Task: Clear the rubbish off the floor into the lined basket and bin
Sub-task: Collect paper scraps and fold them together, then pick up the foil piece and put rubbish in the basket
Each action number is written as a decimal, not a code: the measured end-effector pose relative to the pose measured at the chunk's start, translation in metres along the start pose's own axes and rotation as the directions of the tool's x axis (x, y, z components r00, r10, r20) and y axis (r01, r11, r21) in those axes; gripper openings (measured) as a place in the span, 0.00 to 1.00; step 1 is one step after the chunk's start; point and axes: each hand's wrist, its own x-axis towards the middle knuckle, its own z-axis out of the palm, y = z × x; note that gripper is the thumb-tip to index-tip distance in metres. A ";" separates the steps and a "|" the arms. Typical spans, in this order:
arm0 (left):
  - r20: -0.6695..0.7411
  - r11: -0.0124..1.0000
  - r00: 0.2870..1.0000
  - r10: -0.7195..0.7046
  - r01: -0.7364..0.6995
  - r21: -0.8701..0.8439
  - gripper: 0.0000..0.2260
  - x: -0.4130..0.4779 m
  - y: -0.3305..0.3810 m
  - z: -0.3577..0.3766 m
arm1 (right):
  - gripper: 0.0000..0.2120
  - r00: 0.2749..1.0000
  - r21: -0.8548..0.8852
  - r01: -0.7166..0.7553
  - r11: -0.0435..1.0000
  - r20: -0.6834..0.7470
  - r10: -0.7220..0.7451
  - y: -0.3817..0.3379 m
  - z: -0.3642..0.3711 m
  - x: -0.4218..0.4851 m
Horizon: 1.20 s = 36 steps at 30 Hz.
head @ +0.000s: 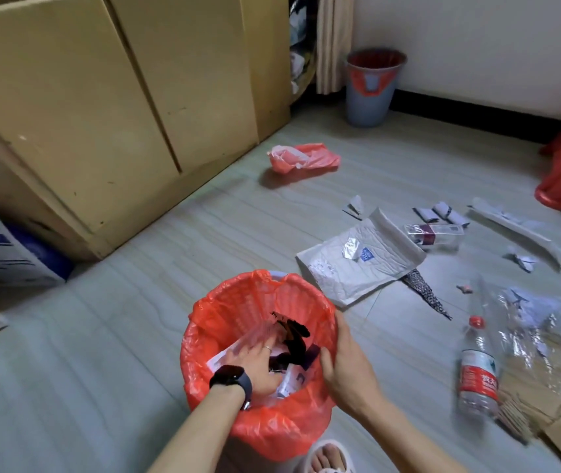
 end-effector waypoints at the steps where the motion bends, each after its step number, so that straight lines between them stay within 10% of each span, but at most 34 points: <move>1: 0.005 1.000 1.000 -0.014 0.014 0.012 0.35 0.001 0.000 0.001 | 0.34 1.000 0.005 -0.008 1.000 0.000 0.008 0.000 0.001 0.001; 9: -0.154 0.993 0.985 0.074 -0.088 -0.084 0.24 -0.011 0.028 -0.059 | 0.32 0.955 -0.288 0.095 0.953 0.298 -0.005 -0.001 -0.054 0.003; 16: -0.380 0.946 0.884 0.272 -0.318 -0.064 0.22 -0.034 0.106 -0.132 | 0.22 0.939 -0.734 0.126 0.667 0.304 0.157 0.017 -0.211 -0.021; 25: -0.338 0.934 0.878 0.340 -0.356 0.014 0.22 -0.016 0.211 -0.144 | 0.23 0.989 -0.379 -0.134 0.916 -0.112 0.098 0.081 -0.332 -0.068; 36: -0.189 0.977 0.964 0.188 -0.164 0.138 0.23 0.148 0.227 -0.115 | 0.23 0.974 -0.191 -0.221 0.956 -0.085 0.208 0.210 -0.265 0.059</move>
